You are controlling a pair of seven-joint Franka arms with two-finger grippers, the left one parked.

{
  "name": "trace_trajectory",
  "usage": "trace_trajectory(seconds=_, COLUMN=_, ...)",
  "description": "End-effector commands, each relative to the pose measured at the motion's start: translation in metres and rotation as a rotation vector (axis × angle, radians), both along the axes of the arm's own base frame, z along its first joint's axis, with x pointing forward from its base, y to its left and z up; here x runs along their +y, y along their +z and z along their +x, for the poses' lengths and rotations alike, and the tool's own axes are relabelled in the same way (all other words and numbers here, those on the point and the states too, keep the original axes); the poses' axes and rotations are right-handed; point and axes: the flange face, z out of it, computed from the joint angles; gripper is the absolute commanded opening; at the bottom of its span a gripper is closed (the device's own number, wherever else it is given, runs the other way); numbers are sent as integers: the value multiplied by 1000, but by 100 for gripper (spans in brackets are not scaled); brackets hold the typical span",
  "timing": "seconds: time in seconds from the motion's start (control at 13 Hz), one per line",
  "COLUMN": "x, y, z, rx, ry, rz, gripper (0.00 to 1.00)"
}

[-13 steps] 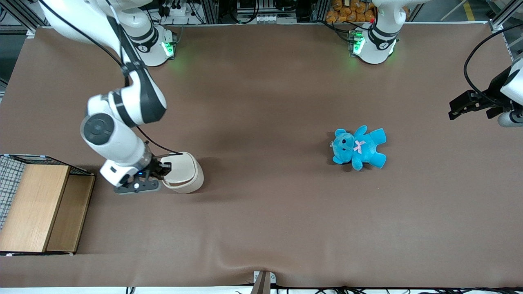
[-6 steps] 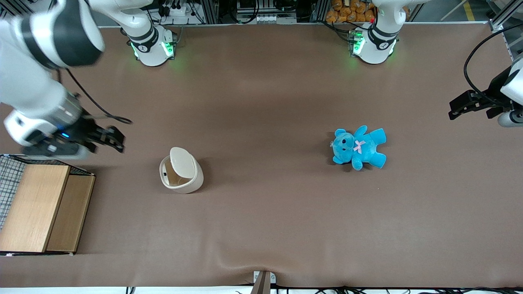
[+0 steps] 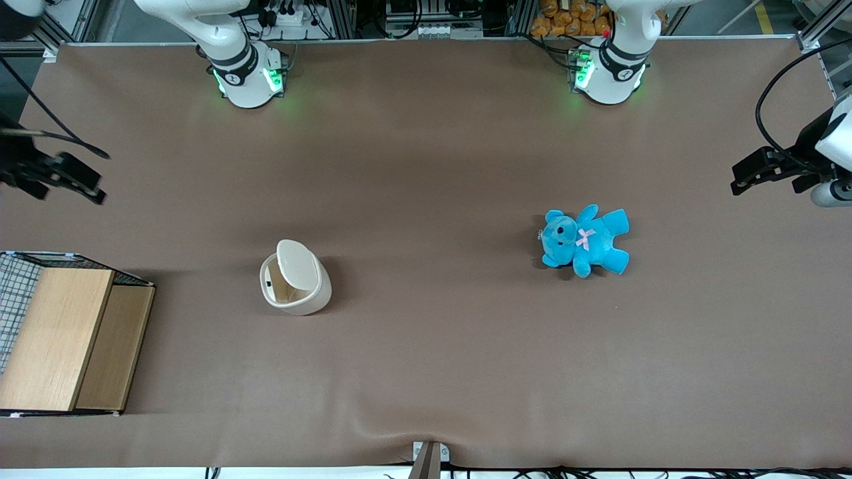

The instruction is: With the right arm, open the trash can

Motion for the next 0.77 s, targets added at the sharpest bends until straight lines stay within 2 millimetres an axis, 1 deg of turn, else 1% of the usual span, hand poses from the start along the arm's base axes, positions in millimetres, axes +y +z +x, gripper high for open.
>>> trace_trajectory(seconds=0.0, x=2, y=9, z=-25, rx=39, ry=17, rz=21, gripper=100)
trace_trajectory(seconds=0.08, x=6, y=15, z=-31, rx=44, ry=29, rz=22, gripper=100)
trace_trajectory(seconds=0.15, x=11, y=15, z=-34, rx=60, ry=44, rz=21, gripper=100)
trace_trajectory(seconds=0.31, x=33, y=16, z=-35, rx=67, ry=91, rz=10, gripper=100)
trace_trajectory(seconds=0.54, x=42, y=16, z=-34, rx=60, ry=109, rz=9, gripper=100)
trace_trajectory(seconds=0.69, x=44, y=16, z=-33, rx=55, ry=108, rz=19, gripper=100)
